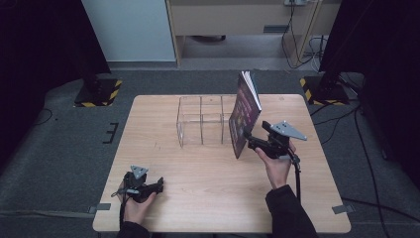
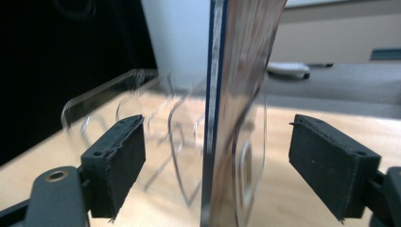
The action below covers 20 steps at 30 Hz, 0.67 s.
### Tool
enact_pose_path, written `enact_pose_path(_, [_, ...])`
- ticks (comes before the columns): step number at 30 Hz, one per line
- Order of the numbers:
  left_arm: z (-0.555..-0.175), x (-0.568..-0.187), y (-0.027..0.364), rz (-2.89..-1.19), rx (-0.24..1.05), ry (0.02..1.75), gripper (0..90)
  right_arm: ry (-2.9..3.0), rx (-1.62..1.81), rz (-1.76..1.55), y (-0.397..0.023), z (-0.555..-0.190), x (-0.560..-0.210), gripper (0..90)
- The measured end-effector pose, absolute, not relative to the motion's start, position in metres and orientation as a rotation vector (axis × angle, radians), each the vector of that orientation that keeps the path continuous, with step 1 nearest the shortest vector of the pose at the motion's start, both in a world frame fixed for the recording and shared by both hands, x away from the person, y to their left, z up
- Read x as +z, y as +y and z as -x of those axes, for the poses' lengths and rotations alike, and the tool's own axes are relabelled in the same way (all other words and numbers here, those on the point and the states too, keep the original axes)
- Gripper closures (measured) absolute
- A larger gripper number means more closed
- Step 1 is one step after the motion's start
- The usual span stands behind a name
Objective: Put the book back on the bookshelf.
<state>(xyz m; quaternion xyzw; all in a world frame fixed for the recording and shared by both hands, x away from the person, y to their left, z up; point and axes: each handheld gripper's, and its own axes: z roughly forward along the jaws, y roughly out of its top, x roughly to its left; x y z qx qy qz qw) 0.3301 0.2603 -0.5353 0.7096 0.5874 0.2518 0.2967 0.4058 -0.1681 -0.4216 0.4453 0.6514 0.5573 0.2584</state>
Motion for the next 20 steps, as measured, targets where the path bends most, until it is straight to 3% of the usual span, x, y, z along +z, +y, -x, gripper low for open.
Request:
enact_pose_path(5, [-0.330,-0.535,0.260,-1.887,0.673,1.565,9.5,1.904,1.414,-1.202,-0.193,-0.384,-0.443,16.2])
enact_pose_path(20, [-0.333,-0.536,0.260,-1.899,0.654,1.562,4.4,2.074,1.143,-1.351,-0.252,-0.361,-0.507,11.5])
